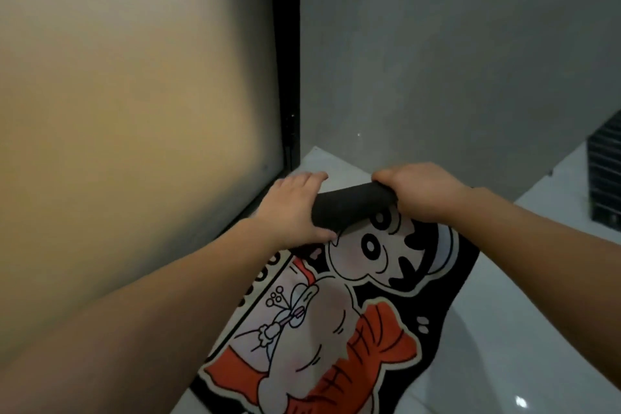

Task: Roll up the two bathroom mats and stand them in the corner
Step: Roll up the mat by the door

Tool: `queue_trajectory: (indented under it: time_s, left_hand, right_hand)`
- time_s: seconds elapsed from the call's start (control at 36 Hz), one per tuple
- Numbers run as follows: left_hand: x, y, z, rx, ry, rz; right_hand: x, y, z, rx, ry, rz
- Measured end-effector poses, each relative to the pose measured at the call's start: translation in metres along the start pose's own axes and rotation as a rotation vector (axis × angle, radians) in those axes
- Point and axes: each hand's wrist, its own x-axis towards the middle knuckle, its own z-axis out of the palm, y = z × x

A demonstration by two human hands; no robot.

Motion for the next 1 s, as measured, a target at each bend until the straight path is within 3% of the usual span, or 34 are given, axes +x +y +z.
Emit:
queue_trajectory:
  time_s: [0.14, 0.28, 0.39, 0.67, 0.78, 1.0]
  left_hand:
    - [0.002, 0.036, 0.006, 0.015, -0.104, 0.026]
    - [-0.004, 0.039, -0.032, -0.128, 0.007, -0.045]
    - [-0.013, 0.039, -0.071, -0.031, 0.058, -0.005]
    - [-0.041, 0.030, -0.132, 0.354, -0.090, -0.094]
    - [-0.050, 0.021, -0.128, 0.408, -0.149, -0.129]
    - [-0.060, 0.006, -0.117, 0.327, -0.091, -0.038]
  right_hand:
    - [-0.016, -0.005, -0.026, -0.039, -0.043, -0.039]
    - [-0.016, -0.004, -0.056, -0.037, -0.050, -0.048]
    - [-0.020, 0.002, -0.067, -0.094, 0.059, -0.166]
    - [-0.021, -0.032, -0.082, -0.090, 0.189, -0.335]
    - [-0.017, -0.043, -0.075, -0.202, 0.175, -0.364]
    - [-0.022, -0.043, -0.061, -0.371, 0.249, -0.383]
